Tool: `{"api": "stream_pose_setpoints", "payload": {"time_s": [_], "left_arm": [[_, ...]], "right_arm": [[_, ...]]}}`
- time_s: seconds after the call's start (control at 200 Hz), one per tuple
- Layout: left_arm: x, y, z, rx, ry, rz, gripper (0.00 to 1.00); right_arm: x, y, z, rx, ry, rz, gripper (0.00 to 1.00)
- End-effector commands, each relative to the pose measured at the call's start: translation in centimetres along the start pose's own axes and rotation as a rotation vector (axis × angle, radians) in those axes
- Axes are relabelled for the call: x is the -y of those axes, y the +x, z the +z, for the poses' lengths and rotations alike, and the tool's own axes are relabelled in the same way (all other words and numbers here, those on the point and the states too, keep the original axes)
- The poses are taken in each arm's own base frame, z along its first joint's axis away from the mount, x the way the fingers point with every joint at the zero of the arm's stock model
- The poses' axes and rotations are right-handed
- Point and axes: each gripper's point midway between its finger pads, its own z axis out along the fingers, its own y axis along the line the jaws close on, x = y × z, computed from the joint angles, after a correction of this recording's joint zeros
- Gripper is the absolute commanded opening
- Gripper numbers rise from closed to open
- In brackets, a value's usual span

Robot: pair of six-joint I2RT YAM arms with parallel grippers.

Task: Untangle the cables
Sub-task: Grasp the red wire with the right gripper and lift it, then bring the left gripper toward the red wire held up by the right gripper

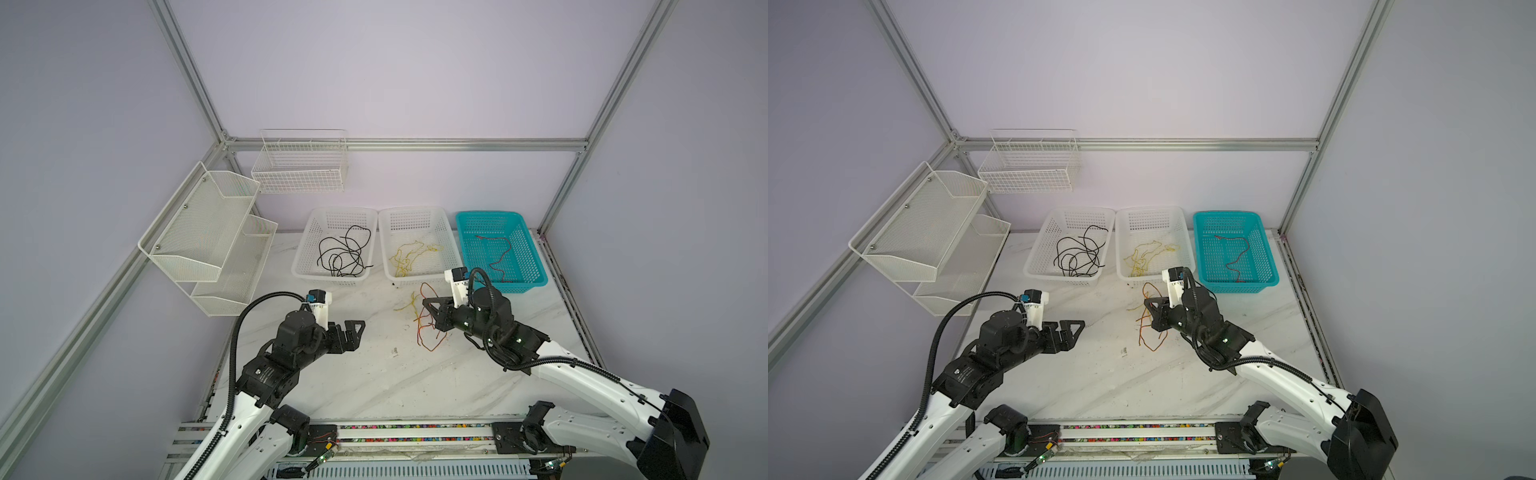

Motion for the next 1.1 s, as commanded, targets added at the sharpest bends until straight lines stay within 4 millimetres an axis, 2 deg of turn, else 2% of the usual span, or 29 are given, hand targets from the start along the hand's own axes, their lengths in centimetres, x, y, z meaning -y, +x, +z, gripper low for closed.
{"api": "stream_pose_setpoints", "payload": {"time_s": [0.0,0.22,0.41,0.61,0.89,0.995,1.095], "left_arm": [[3.9,0.6,0.4,0.012,0.277,-0.123,1.0],[6.5,1.2,1.7,-0.006,0.442,-0.155,0.98],[9.2,2.4,3.4,-0.08,0.523,-0.095,0.87],[11.4,3.3,4.2,-0.128,0.593,-0.036,0.74],[13.7,5.2,3.7,-0.165,0.702,0.003,0.66],[14.0,5.9,3.4,-0.167,0.734,0.002,0.65],[13.8,6.5,3.5,-0.171,0.734,-0.009,0.57]], "right_arm": [[-3.0,-0.7,-0.6,0.039,-0.167,-0.02,0.0],[-5.4,0.9,-1.0,-0.004,-0.351,-0.034,0.0],[-6.4,1.6,-1.5,-0.028,-0.427,-0.043,0.0],[-7.5,2.8,-2.0,-0.073,-0.507,-0.051,0.0],[-6.8,3.2,-1.6,-0.084,-0.477,-0.048,0.0],[-6.5,2.5,-1.6,-0.051,-0.446,-0.036,0.0],[-6.5,1.4,-2.0,-0.009,-0.423,-0.019,0.0]]}}
